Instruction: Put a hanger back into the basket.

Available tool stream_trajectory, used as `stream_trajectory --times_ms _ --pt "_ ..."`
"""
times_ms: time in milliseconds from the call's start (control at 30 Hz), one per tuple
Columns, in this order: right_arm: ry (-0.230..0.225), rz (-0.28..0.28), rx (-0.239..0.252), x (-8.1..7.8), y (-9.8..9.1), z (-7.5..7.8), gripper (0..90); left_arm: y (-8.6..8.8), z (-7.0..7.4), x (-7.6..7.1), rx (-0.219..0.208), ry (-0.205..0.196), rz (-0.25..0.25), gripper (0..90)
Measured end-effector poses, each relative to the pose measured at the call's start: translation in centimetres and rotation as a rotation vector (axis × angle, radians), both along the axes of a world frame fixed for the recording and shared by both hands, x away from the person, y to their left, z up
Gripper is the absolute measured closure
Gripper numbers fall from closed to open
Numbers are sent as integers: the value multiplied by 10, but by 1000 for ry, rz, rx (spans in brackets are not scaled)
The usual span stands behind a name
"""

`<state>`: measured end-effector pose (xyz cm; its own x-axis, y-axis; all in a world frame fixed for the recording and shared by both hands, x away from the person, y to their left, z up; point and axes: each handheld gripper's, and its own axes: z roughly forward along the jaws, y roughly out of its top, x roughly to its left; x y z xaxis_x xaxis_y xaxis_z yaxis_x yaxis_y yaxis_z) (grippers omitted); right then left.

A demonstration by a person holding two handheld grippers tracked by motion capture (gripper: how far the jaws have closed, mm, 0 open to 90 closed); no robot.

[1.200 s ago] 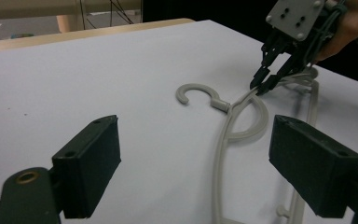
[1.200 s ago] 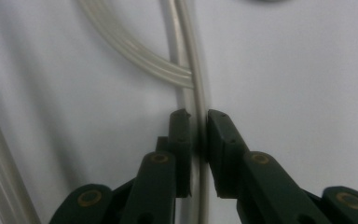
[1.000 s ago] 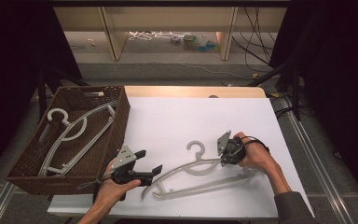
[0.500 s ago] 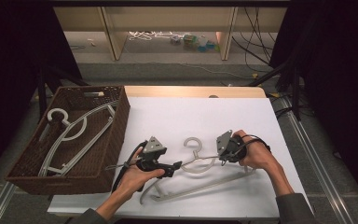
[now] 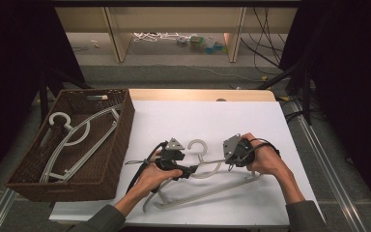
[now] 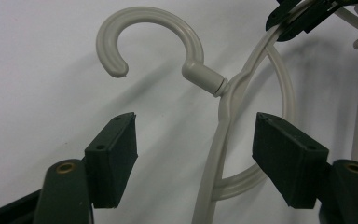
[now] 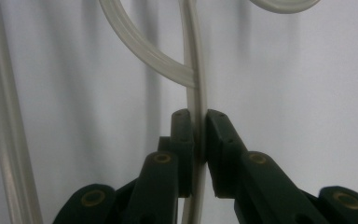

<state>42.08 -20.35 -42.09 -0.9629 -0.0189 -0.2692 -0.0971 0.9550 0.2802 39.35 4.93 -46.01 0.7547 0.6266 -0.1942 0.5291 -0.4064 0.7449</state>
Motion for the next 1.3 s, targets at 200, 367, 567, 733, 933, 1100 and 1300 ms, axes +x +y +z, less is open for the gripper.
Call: stream_trajectory --times_ms 200,367,567,733,933,1100,1300 --pt "-16 9 2 -1 2 2 823 -10 -2 3 35 18 -52 379" --pt "-20 14 6 -2 2 5 823 -16 -3 4 47 24 -76 474" --pt "-29 19 9 -3 3 8 823 -18 -5 5 95 -3 -112 662" --pt "-36 25 4 -3 4 8 822 -21 1 -1 112 -31 -158 777" --pt "-33 15 15 -5 2 10 813 -19 13 -6 164 -71 -237 809" --pt "-53 -10 53 -5 2 14 792 -16 17 -8 102 -69 -191 814" --pt "-100 -178 183 -7 2 25 584 -3 26 -7 78 -68 -160 815"
